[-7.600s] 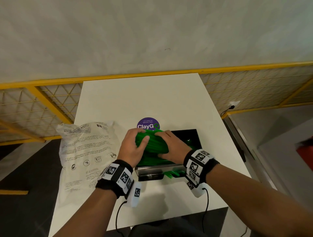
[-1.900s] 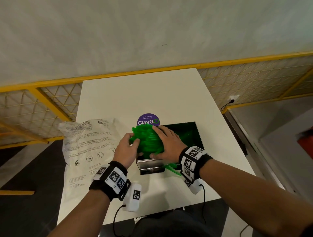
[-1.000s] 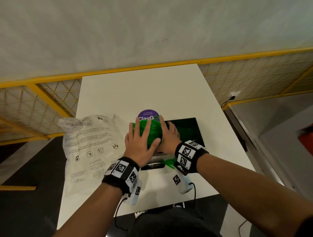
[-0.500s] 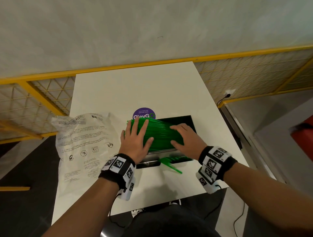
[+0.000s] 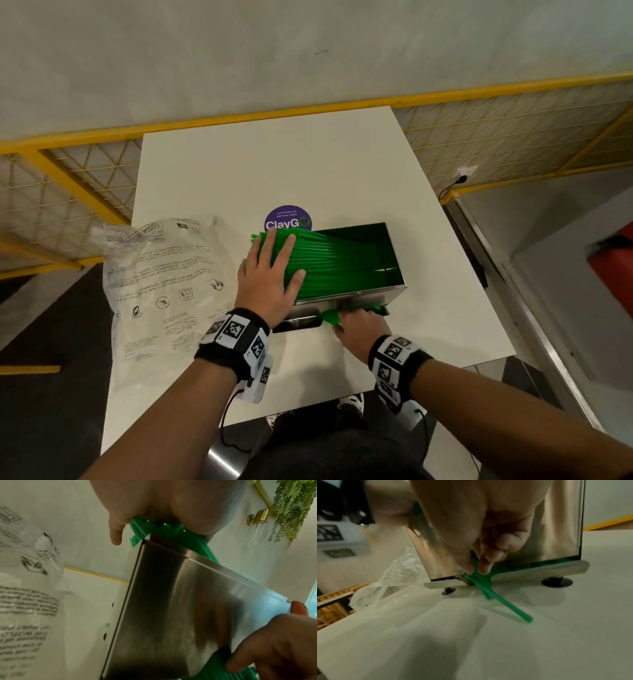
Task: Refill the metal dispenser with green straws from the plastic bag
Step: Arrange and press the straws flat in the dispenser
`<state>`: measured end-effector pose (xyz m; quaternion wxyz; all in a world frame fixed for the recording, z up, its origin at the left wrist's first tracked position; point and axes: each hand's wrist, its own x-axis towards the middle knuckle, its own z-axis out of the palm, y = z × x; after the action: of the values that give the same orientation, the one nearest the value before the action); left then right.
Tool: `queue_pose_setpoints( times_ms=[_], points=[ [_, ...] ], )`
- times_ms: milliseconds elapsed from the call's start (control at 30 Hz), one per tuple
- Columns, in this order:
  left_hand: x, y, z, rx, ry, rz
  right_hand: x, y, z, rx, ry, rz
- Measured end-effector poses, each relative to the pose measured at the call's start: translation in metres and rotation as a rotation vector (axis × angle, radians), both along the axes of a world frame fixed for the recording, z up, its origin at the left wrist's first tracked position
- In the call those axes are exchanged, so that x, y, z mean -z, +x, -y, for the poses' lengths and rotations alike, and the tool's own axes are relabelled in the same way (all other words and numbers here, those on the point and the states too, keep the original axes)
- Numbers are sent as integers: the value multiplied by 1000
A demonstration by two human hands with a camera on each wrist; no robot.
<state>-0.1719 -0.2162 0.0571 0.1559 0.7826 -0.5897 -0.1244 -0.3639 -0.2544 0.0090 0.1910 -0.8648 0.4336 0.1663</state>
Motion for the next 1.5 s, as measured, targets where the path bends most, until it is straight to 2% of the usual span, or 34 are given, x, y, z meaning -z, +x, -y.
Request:
queue_pose_setpoints(
  times_ms=[200,400,533,700,833,1067,1500],
  points=[
    [-3,4,-1,35,-1,-83,18,18,-11,130,-10,-24],
    [-1,8,1,75,-39,-167,20,30,-16,256,-33,-30],
    [1,10,0,77,-52,-157,18,31,-11,212,-25,-53],
    [4,8,-2,55,-82,-136,18,28,-8,67,-68,-104],
    [4,5,1,4,-105,-161,17,23,-4,1,-63,-94],
    [4,4,1,-39,-75,-91,14,12,1,-81,-62,-33],
    [5,0,3,-31,-72,-8,8,7,-7,-12,-68,-42]
  ],
)
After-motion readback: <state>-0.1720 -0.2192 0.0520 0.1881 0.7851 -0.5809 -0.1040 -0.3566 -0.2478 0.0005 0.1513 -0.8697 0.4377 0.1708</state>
